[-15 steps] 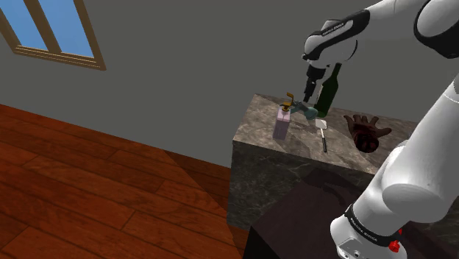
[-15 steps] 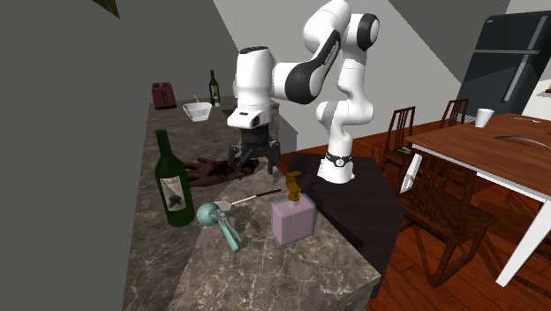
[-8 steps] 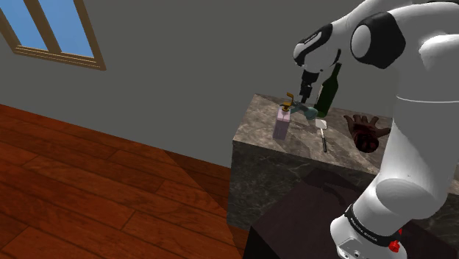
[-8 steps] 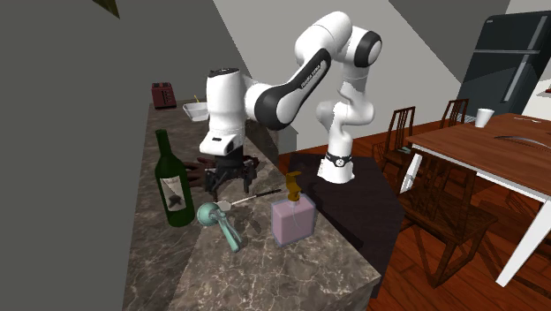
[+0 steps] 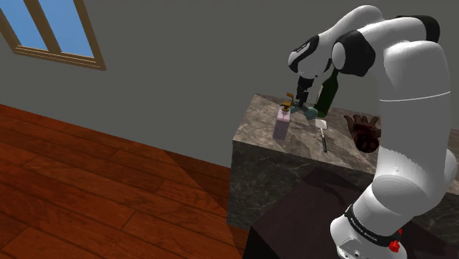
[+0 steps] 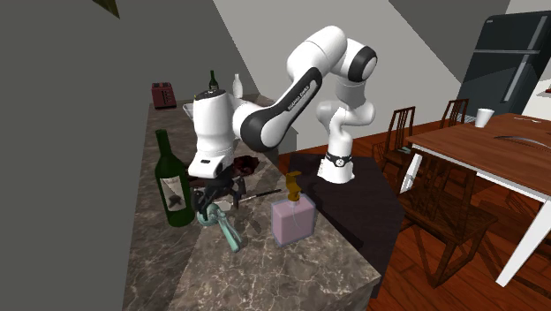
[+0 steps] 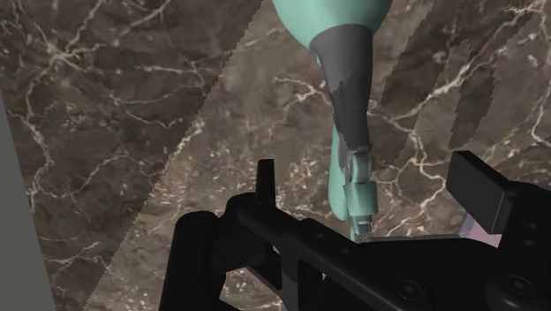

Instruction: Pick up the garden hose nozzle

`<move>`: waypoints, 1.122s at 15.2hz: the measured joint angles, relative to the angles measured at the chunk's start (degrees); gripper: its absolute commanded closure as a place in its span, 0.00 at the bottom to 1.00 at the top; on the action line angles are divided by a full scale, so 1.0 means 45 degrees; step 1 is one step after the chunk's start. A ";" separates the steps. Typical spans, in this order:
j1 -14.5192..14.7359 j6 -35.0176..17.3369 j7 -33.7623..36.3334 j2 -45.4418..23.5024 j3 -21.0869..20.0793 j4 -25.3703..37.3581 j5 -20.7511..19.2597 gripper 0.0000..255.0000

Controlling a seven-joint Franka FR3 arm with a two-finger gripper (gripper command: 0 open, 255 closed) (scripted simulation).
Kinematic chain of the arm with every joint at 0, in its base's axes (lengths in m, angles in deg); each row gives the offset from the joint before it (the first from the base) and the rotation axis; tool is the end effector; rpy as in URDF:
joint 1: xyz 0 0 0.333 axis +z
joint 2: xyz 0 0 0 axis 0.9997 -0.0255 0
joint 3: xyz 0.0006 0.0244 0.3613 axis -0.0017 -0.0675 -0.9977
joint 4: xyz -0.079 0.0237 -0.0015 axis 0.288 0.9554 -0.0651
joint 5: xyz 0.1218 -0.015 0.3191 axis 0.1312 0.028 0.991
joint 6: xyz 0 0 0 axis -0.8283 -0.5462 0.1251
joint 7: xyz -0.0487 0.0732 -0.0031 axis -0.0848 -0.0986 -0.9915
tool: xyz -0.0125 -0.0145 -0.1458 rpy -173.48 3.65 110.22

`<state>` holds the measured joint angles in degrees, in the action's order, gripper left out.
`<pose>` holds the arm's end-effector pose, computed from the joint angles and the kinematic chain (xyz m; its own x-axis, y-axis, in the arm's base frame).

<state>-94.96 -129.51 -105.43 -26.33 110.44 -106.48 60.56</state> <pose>0.5254 -0.3717 0.3570 0.7410 0.6715 0.0052 0.6708 -0.7405 0.0414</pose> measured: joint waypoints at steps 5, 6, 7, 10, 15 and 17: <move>-0.0110 -0.0441 -0.0142 -0.0360 -0.0179 -0.0127 0.0253 1.00; -0.0110 -0.0455 -0.0143 -0.0368 -0.0184 -0.0132 0.0259 1.00; -0.0112 -0.0459 -0.0144 -0.0371 -0.0185 -0.0132 0.0262 1.00; -0.0114 -0.0455 -0.0145 -0.0372 -0.0185 -0.0129 0.0264 1.00; -0.0102 -0.0388 -0.0123 -0.0339 -0.0166 -0.0095 0.0233 1.00; -0.0088 -0.0171 -0.0067 -0.0248 -0.0107 0.0048 0.0146 1.00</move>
<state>-95.36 -130.28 -105.73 -27.44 109.95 -106.26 61.22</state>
